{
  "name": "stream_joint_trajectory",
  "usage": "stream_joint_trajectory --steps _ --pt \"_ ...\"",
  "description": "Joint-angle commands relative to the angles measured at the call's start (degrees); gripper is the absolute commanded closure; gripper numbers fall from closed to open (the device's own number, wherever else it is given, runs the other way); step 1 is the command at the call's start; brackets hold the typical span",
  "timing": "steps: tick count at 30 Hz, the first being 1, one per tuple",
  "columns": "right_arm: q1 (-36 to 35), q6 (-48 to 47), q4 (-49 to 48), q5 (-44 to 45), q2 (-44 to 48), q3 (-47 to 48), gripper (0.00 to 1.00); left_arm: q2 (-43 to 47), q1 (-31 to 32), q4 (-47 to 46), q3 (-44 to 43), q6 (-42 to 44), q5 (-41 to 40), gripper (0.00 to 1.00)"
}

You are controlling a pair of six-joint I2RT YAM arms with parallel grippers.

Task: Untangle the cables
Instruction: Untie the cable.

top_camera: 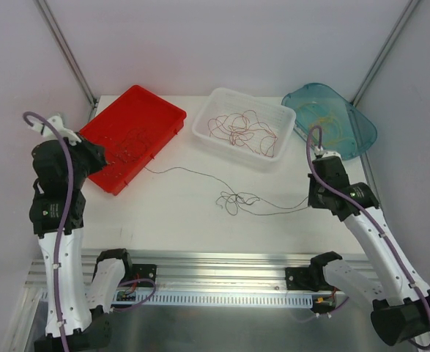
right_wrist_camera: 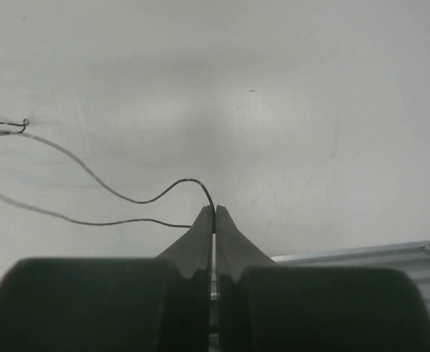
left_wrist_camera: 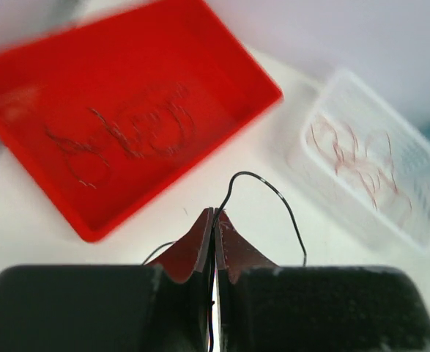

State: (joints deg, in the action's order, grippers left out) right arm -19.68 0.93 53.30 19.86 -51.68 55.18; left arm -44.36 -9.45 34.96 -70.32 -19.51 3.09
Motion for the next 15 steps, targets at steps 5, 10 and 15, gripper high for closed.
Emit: stream_joint_trajectory --steps 5,10,15 --pt "-1.05 2.67 -11.63 -18.98 -2.54 -7.62 0.99 0.5 4.26 -2.7 24.16 -0.97 19.5 0.99" --pt "-3.16 2.59 -13.83 -18.89 -4.83 -9.47 0.99 -2.31 5.76 -2.44 33.65 -2.38 17.56 0.87" --pt "-5.1 1.8 -15.33 -19.41 -3.87 -10.18 0.99 -1.09 9.27 -2.7 33.95 -1.86 17.83 0.35"
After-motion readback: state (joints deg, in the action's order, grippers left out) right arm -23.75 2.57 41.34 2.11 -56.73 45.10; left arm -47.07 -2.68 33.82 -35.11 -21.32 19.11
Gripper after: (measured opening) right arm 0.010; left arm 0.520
